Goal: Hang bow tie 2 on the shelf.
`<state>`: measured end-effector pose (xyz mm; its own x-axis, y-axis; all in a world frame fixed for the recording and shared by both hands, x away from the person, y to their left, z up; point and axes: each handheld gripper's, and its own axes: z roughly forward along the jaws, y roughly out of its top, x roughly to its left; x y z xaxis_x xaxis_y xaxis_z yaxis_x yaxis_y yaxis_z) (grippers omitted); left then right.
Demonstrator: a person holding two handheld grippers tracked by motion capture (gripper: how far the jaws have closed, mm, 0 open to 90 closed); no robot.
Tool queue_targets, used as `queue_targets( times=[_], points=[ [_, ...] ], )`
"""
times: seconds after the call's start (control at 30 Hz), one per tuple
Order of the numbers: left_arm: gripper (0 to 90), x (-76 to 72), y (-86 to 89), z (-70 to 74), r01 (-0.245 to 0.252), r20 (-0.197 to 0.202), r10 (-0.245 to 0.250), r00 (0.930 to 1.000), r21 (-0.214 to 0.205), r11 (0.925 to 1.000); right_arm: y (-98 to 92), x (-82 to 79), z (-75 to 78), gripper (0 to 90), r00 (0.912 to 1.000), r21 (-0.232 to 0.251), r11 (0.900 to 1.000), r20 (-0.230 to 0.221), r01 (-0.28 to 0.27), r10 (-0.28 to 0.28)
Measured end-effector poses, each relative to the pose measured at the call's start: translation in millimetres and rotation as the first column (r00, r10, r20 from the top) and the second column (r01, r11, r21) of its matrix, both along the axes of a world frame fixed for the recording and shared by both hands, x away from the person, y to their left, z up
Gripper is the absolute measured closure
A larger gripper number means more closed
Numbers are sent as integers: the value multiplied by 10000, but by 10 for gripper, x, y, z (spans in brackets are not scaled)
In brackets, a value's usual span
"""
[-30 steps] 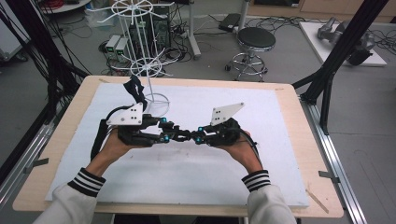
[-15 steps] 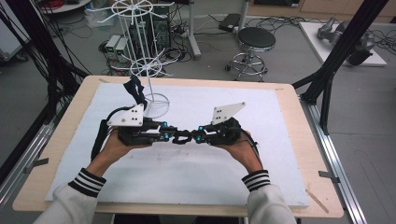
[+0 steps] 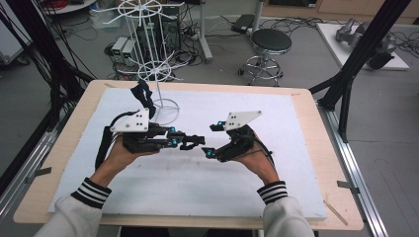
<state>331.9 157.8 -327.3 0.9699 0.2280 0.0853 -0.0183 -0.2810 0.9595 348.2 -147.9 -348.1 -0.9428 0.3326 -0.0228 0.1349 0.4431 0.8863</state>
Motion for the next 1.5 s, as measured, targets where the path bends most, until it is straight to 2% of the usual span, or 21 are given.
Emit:
queue_targets(
  times=[0.07, 0.1, 0.13, 0.17, 0.23, 0.33, 0.53, 0.57, 0.73, 0.8, 1.03, 1.23, 1.5],
  points=[
    [816, -1, 11, 6, -62, 40, 62, 10000, -29, 10000, -29, -4, -7, 102, 10000, 39, 10000, 23, 49, -49],
    [816, -2, 17, 8, -104, 53, 104, 9999, -85, 9999, -47, -10, -11, 80, 9999, 99, 9998, 39, 165, -165],
    [815, -1, 29, 11, -137, 59, 137, 9999, -98, 9999, -63, -19, -17, 20, 9995, 115, 9995, 61, 299, -299],
    [816, -1, 34, 13, -186, 35, 187, 9998, -175, 9997, -77, -25, -27, 10, 9989, 132, 9988, 103, 461, -463],
    [815, -1, 53, 21, -297, 114, 300, 9995, -209, 9993, -128, -39, -37, 10, 9973, 135, 9974, 145, 712, -714],
    [814, 6, 77, 33, -390, 92, 394, 9992, -386, 9985, -210, -55, -50, 10, 9949, 469, 9941, 215, 978, -989],
    [814, 27, 115, 42, -568, 69, 571, 9983, -473, 9973, -361, -83, -85, 9, 9898, 1008, 9850, 113, 1398, -1417],
    [814, 30, 125, 47, -651, 95, 656, 9978, -493, 9967, -381, -89, -81, 9, 9883, 984, 9837, 70, 1508, -1522],
    [813, 52, 191, 82, -896, 44, 903, 9959, -846, 9924, -469, -136, -42, 9, 9816, 1296, 9742, 248, 1847, -1894],
    [813, 62, 228, 104, -1028, 73, 1040, 9946, -927, 9904, -515, -153, -32, 10, 9777, 1460, 9683, 244, 2028, -2085],
    [813, 83, 345, 208, -1423, 233, 1462, 9890, -1238, 9821, -715, -225, -119, 10, 9610, 2239, 9365, -20, 2699, -2765],
    [813, 99, 404, 271, -1698, 310, 1755, 9840, -1367, 9759, -825, -285, -198, 9, 9517, 2402, 9230, -121, 3006, -3068],
    [813, 160, 515, 347, -2208, 284, 2295, 9729, -1805, 9585, -938, -354, -296, 10, 9350, 2583, 9025, -92, 3447, -3545]
  ],
)
